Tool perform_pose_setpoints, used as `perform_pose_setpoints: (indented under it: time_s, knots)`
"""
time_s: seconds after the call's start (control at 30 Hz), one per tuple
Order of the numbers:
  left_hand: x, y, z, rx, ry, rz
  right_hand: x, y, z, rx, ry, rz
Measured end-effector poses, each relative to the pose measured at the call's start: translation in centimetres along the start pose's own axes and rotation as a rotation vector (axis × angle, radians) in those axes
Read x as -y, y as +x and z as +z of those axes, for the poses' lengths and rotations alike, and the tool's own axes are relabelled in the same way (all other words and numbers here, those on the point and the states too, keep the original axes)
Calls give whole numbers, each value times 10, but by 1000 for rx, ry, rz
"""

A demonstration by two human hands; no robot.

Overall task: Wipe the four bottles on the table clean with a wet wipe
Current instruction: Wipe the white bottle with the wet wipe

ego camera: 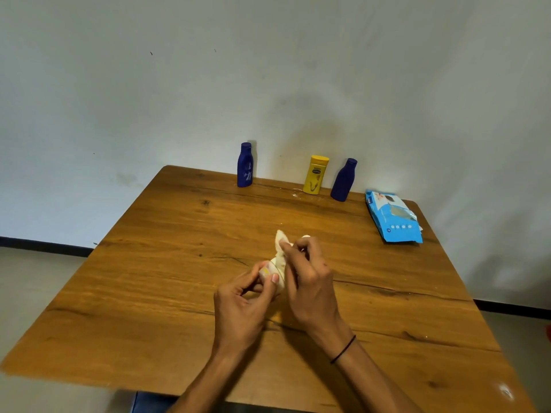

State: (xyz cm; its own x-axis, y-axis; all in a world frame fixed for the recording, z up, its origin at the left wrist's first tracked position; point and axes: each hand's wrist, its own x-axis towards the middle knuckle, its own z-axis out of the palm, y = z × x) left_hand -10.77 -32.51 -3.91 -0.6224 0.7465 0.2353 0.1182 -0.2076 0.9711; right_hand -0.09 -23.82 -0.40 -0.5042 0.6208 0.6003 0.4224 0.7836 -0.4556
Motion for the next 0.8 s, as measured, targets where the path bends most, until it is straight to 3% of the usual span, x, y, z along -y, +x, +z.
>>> perform_pose_setpoints:
  time_s: [0.17, 0.37, 0.57, 0.7, 0.8]
  knots:
    - [4, 6, -23, 80, 559, 568, -1, -2, -15, 163, 89, -123]
    - [5, 14, -27, 127, 746, 832, -36, 7, -26, 116, -47, -32]
    - [5, 16, -28, 181, 778, 882, -26, 6, -26, 46, 13, 86]
    - [7, 21, -31, 180, 722, 796, 2, -2, -29, 262, 174, 3]
    - [7, 22, -34, 198, 705, 738, -8, -3, -35, 410, 95, -85]
